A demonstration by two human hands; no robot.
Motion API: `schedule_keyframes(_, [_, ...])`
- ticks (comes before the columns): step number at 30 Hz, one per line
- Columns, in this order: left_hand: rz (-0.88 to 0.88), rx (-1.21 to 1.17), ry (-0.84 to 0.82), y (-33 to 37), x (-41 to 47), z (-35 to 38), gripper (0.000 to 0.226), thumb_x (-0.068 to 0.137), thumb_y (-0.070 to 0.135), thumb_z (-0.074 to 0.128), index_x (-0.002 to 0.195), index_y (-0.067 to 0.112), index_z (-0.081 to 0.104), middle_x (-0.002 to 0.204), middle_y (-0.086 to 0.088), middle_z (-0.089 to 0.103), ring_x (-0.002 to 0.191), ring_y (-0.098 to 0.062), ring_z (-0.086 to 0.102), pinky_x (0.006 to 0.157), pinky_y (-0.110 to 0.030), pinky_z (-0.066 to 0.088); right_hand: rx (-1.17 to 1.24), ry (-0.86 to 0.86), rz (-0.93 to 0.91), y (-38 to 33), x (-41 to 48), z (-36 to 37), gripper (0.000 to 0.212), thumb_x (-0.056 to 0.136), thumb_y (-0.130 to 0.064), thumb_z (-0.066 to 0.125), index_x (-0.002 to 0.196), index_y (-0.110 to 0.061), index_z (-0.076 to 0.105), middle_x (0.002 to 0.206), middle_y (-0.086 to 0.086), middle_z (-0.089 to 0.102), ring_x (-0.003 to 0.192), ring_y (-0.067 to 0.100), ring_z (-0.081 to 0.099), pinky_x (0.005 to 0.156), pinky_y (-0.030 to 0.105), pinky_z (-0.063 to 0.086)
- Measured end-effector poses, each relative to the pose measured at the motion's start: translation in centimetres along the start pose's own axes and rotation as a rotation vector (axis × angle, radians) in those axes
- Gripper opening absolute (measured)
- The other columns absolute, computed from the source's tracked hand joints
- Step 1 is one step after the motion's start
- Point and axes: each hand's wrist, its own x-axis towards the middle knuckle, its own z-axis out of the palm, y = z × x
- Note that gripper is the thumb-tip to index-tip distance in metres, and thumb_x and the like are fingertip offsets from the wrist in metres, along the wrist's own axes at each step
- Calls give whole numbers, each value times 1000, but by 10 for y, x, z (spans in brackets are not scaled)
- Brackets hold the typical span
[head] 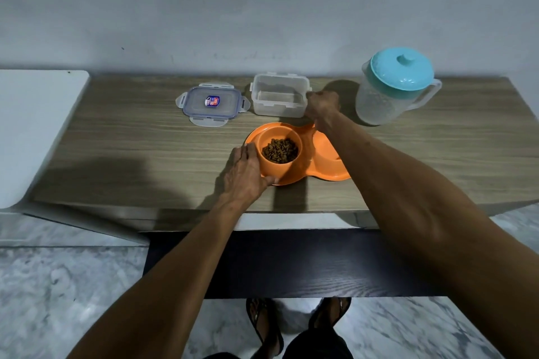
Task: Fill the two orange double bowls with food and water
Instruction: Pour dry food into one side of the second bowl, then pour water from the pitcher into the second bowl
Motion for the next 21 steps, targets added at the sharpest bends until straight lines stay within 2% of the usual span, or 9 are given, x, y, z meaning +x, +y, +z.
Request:
schedule_keyframes(4, [58, 16, 3, 4, 1, -12, 109, 70, 41, 78, 151, 8, 13, 149, -14, 34, 140, -30, 28, 112, -44, 34, -35, 115, -89, 7, -7, -37, 28, 94, -23, 57, 114, -6, 69, 113, 12, 69, 101, 27, 62, 83, 32, 50])
schedule_keyframes(8, [160, 75, 46, 31, 6, -20, 109, 75, 50, 68, 154, 6, 8, 159, -15, 22, 149, -31, 17, 120, -46, 21, -96, 239, -161, 23, -11, -80, 28, 95, -22, 52, 111, -6, 69, 113, 15, 69, 109, 30, 62, 92, 36, 49])
schedule_keyframes(13, [291, 108, -27, 87, 20, -4, 109, 77, 65, 63, 155, 8, 11, 162, -13, 15, 151, -28, 11, 121, -45, 16, 0, 374, -84, 50, -7, -131, 26, 93, -21, 52, 105, -7, 70, 109, 14, 69, 104, 29, 64, 93, 40, 54])
schedule_keyframes(16, [283, 132, -50, 107, 27, 10, 113, 74, 69, 63, 154, 7, 13, 161, -13, 18, 150, -28, 14, 121, -46, 15, 67, 465, 6, 55, 6, -162, 32, 96, -23, 46, 109, -3, 68, 113, 15, 67, 105, 32, 62, 90, 39, 50])
schedule_keyframes(19, [256, 167, -41, 112, 34, 21, 120, 67, 75, 64, 152, 6, 17, 158, -15, 26, 147, -30, 22, 119, -47, 19, 172, 542, 42, 50, 24, -185, 40, 98, -29, 40, 121, -2, 59, 127, 19, 60, 116, 35, 56, 99, 42, 44])
schedule_keyframes(21, [235, 171, -30, 111, 38, 25, 121, 62, 77, 65, 150, 6, 22, 154, -15, 32, 143, -31, 28, 117, -47, 24, 232, 558, 42, 39, 36, -196, 43, 97, -31, 40, 123, -2, 57, 131, 19, 58, 120, 35, 53, 98, 38, 40])
